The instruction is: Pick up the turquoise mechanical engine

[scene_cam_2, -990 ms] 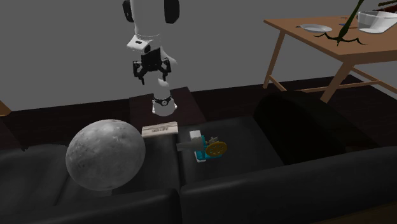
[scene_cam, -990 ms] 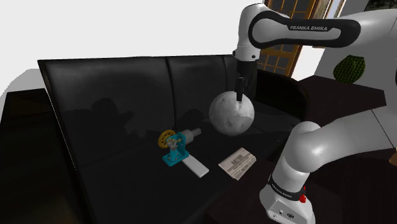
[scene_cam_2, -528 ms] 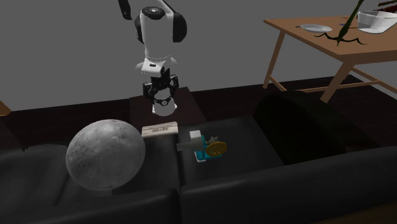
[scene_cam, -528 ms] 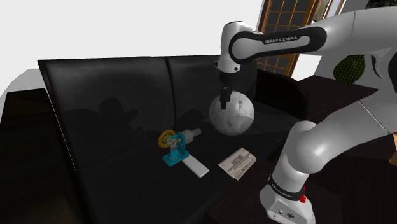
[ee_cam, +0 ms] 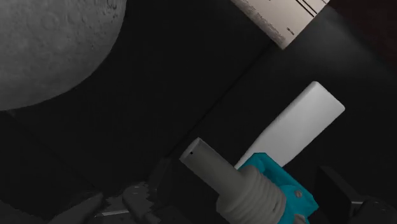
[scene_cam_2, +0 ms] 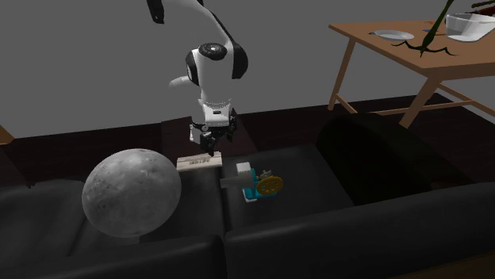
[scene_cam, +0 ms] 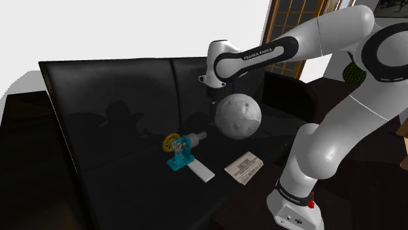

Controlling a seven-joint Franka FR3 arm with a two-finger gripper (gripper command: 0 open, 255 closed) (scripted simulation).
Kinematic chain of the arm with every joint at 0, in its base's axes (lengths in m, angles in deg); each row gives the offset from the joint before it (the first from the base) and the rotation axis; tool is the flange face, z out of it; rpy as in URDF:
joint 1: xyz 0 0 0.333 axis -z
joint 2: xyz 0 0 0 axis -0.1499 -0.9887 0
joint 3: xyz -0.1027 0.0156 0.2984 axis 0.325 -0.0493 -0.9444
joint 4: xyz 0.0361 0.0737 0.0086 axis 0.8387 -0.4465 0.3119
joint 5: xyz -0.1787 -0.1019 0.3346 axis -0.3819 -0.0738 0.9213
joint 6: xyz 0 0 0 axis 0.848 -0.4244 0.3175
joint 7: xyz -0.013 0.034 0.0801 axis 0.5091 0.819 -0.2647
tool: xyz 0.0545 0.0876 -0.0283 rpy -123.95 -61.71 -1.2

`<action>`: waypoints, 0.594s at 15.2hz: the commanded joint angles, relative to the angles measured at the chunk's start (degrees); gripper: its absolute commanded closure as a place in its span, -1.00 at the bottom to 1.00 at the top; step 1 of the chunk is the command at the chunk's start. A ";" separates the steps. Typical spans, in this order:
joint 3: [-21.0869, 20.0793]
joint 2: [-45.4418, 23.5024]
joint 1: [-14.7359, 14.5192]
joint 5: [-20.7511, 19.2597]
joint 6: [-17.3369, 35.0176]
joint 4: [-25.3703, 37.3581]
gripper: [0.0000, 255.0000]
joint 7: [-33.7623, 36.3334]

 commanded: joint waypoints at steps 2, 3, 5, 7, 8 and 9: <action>0.11 -5.11 -1.97 1.20 4.83 1.00 -1.00 -4.38; 0.06 -6.92 -2.62 1.68 6.31 1.52 -1.00 -5.81; -0.12 -10.52 -3.87 2.71 9.12 2.68 -1.00 -8.68; -0.47 -14.09 -5.04 3.82 11.72 4.00 -1.00 -11.58; -0.72 -15.85 -5.57 4.39 12.94 4.72 -1.00 -13.04; -1.00 -17.60 -6.08 4.97 14.10 5.46 -1.00 -14.49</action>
